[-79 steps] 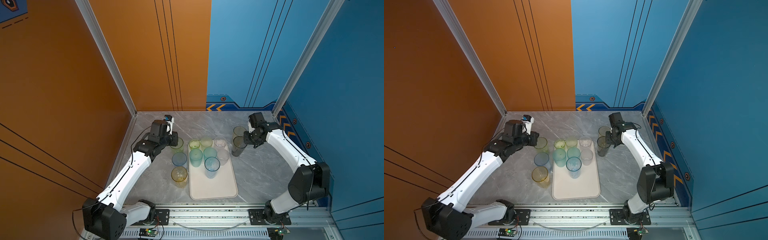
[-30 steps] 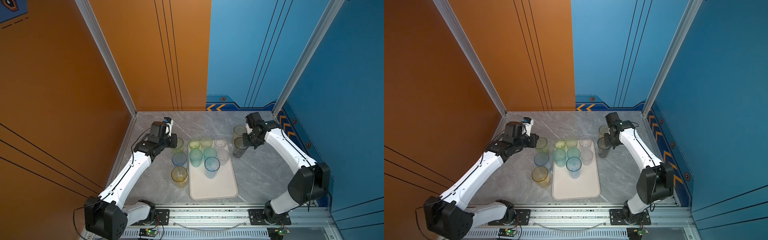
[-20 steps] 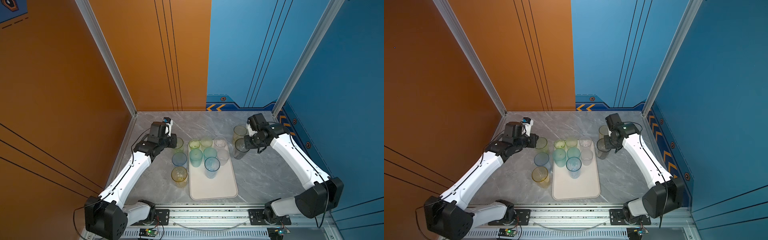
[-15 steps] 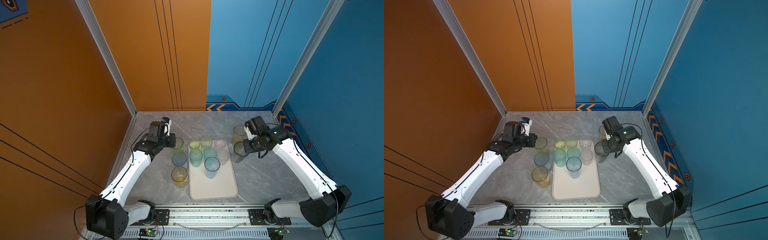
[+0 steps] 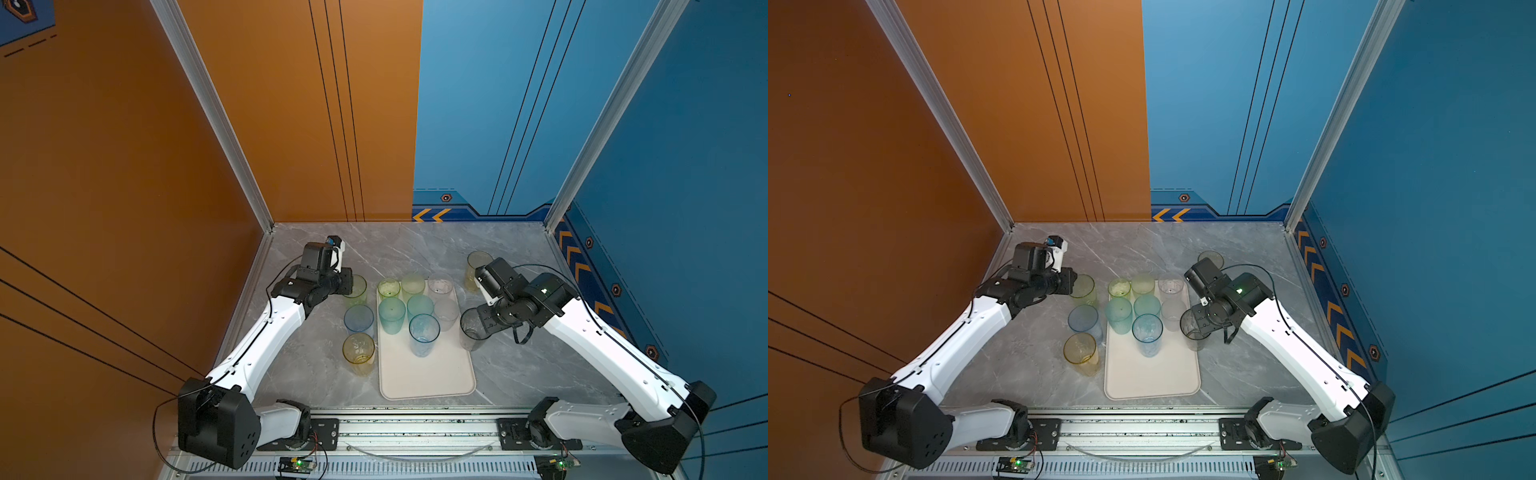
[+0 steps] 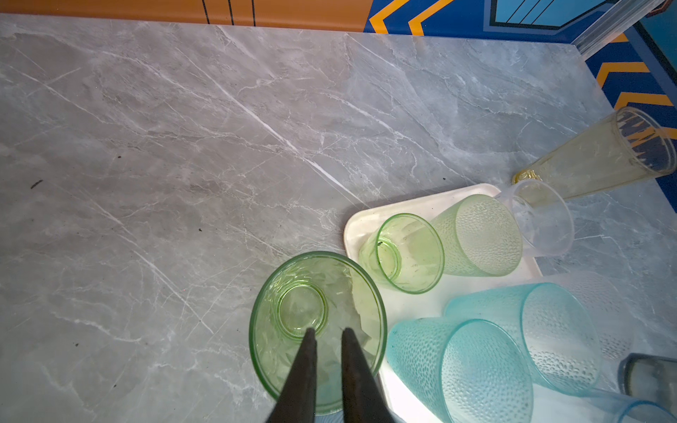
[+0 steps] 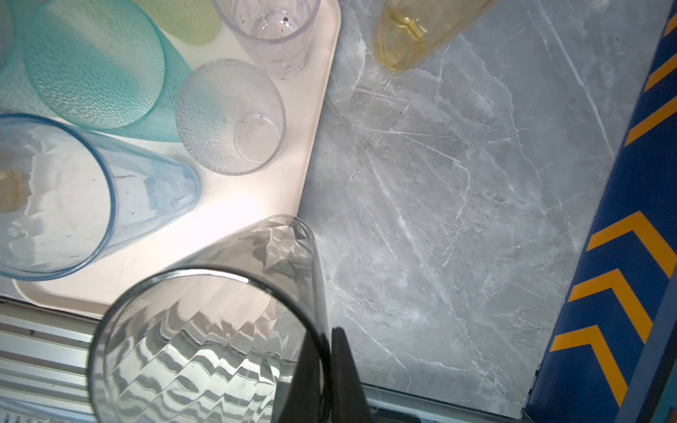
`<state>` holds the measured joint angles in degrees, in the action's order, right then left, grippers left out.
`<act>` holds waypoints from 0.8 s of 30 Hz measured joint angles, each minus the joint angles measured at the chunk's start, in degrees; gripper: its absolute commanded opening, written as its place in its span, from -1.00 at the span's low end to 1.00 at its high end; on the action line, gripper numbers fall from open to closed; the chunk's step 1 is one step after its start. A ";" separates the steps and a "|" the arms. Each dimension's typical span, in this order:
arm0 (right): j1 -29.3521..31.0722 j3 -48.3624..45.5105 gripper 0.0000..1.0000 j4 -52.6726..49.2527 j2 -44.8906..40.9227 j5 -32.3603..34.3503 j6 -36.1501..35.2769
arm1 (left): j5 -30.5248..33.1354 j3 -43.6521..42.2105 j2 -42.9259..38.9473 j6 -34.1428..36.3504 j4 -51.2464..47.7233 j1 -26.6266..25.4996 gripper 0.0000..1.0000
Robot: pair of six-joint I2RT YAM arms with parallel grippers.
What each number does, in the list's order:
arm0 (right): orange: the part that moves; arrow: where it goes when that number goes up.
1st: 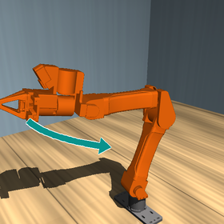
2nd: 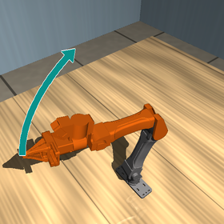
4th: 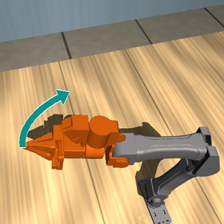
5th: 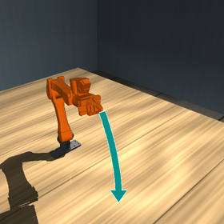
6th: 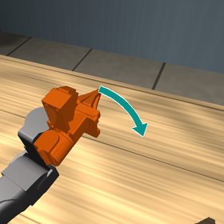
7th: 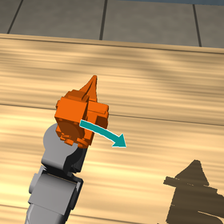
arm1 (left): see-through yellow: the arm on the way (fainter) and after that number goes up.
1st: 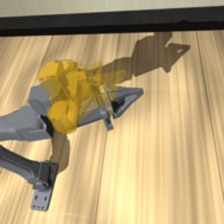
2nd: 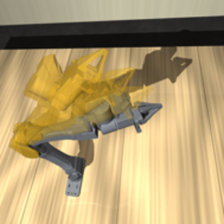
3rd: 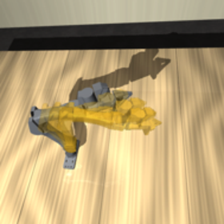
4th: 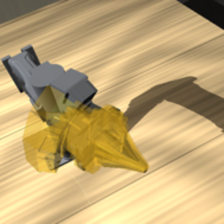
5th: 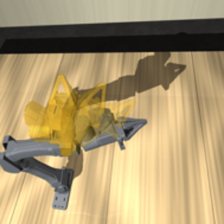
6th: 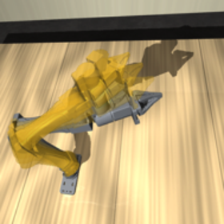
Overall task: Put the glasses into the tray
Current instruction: 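Lift the grey cup with the right gripper and carry it toward the tray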
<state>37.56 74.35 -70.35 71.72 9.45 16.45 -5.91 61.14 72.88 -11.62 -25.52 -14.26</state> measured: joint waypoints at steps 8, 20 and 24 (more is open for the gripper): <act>1.79 -3.76 -0.98 4.76 2.21 -0.42 2.08 | -0.02 0.70 0.00 0.00 -0.07 -0.04 -0.68; 1.88 -5.07 -0.97 10.19 5.55 -0.83 3.02 | -0.02 0.72 0.37 0.17 -1.01 -0.04 -0.68; 1.88 -5.20 -0.97 10.99 5.92 -0.85 3.13 | -0.02 0.72 0.39 0.17 -1.05 -0.04 -0.68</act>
<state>39.44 69.14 -59.35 77.65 8.60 19.57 -5.93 61.87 73.28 -11.44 -26.57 -14.31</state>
